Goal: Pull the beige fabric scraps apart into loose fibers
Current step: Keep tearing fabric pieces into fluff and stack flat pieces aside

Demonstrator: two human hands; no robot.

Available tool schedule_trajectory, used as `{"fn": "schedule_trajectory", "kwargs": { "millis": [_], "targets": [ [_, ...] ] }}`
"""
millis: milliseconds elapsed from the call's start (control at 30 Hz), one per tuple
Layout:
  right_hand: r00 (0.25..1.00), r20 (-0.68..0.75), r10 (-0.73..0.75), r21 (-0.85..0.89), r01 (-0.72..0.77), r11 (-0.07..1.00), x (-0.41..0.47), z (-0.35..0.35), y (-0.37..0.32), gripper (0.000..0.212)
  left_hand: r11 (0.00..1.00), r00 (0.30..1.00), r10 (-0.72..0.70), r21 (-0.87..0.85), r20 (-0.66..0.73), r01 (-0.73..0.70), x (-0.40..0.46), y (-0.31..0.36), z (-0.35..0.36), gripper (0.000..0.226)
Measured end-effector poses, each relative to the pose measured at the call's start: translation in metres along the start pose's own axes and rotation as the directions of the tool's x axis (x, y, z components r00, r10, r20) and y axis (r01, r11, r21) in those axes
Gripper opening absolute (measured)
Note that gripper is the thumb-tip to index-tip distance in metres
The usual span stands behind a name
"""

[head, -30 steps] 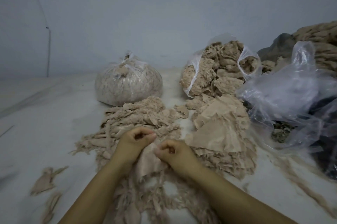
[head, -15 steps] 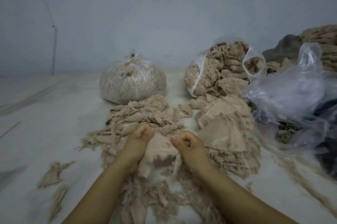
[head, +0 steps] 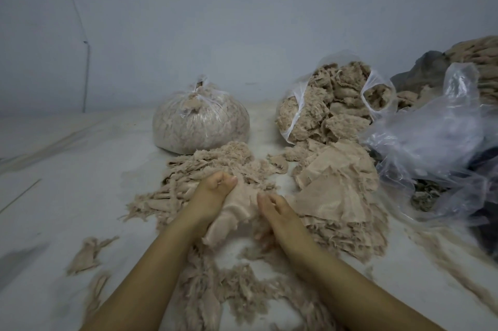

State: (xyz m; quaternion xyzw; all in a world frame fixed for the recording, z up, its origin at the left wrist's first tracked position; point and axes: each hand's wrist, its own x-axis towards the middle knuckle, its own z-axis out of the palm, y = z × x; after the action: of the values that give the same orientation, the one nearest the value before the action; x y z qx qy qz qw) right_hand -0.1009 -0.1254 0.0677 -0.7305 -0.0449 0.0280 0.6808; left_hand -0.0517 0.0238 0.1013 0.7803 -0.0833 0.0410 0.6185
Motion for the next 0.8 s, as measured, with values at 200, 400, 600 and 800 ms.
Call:
{"fn": "schedule_trajectory", "kwargs": {
  "millis": [200,400,600,800],
  "targets": [
    [0.999,-0.014,0.042,0.166,-0.039,0.985,0.002,-0.005,-0.007,0.031,0.987,0.996,0.076,0.149,-0.057,-0.066,0.001,-0.004,-0.011,0.027],
    [0.992,0.061,0.111,-0.129,-0.103,0.986,-0.005,-0.021,-0.005,0.032,0.982,0.952,0.092,0.183,-0.293,-0.039,0.007,-0.009,-0.037,0.031],
    [0.984,0.086,0.157,-0.022,-0.155,0.988,-0.002,0.005,-0.009,0.044,0.991,0.970,-0.029,-0.131,-0.242,-0.003,-0.003,-0.006,-0.003,0.030],
    [0.938,-0.343,0.043,0.338,0.081,0.938,0.020,0.010,-0.005,0.024,0.990,0.982,-0.052,-0.138,-0.180,0.028,-0.017,-0.026,-0.002,0.021]
  ]
}}
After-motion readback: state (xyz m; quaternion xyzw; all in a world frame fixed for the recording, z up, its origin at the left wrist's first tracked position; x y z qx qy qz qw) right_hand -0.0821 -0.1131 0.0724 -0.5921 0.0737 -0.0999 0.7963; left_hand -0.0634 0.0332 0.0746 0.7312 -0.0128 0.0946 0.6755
